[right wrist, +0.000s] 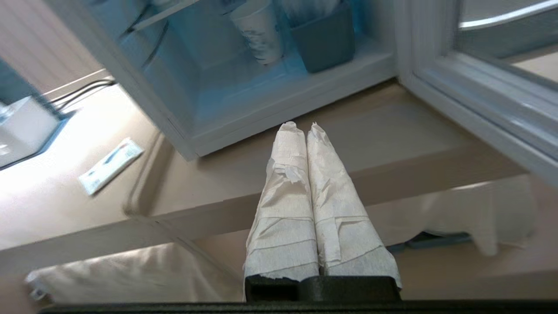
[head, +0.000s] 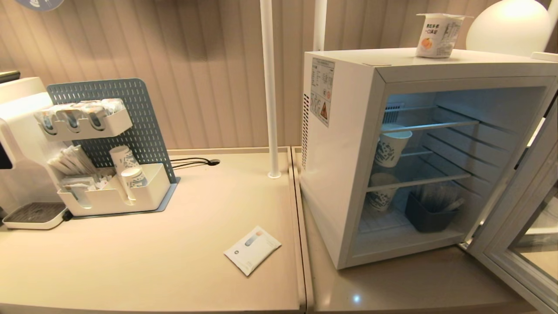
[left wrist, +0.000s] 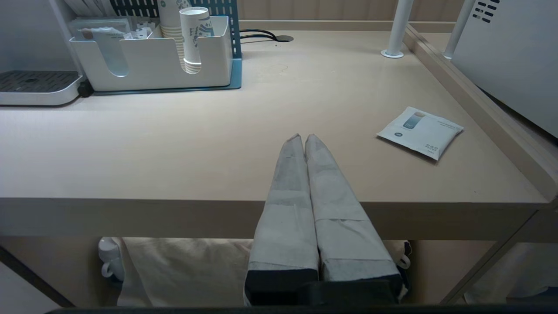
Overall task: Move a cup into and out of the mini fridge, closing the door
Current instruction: Close the freezer door
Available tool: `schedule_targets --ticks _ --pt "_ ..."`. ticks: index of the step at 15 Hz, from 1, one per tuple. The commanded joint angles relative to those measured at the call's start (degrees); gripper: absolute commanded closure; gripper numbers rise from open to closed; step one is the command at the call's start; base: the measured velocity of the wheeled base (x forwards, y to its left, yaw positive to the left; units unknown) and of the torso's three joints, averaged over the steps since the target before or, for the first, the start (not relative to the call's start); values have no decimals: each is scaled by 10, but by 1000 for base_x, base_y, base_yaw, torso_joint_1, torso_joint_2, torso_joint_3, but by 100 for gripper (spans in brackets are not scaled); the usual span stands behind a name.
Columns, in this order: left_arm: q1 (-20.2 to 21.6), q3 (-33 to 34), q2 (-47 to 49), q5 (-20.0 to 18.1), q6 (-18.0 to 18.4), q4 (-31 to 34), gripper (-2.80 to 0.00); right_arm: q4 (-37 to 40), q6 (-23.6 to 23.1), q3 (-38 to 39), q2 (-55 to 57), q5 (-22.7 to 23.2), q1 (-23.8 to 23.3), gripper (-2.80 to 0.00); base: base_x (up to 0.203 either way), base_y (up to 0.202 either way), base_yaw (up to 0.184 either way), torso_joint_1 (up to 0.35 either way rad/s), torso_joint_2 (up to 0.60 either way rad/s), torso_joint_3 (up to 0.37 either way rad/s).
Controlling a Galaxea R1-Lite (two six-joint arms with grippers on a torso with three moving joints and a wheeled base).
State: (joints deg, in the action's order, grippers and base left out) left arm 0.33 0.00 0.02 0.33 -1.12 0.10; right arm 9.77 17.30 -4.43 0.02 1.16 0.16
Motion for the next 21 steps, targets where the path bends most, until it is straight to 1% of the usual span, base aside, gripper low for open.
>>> schedule_targets --ticks 1,2,3,5,6,8,11,18,21 --pt "0 1 0 0 0 0 0 4 -56 -3 -1 -28 0 0 0 0 0 0 0 0" --pt "0 1 0 0 0 0 0 6 -104 -3 -1 -43 0 0 0 0 0 0 0 0" --pt "0 1 0 0 0 0 0 10 -151 -4 -1 -45 0 0 0 0 0 0 0 0" --pt "0 1 0 0 -1 0 0 27 -203 -1 -2 -14 0 0 0 0 0 0 0 0" --pt "0 1 0 0 -1 0 0 29 -211 0 -1 -12 0 0 0 0 0 0 0 0" --pt "0 1 0 0 -1 0 0 28 -196 0 -1 -12 1 0 0 0 0 0 0 0" --pt "0 1 0 0 -1 0 0 33 -213 -2 -1 -9 1 0 0 0 0 0 0 0" --pt "0 1 0 0 -1 0 0 32 -212 -2 0 -9 1 0 0 0 0 0 0 0" --pt "0 1 0 0 -2 0 0 32 -211 -3 0 -11 1 0 -138 0 1 6 5 -1"
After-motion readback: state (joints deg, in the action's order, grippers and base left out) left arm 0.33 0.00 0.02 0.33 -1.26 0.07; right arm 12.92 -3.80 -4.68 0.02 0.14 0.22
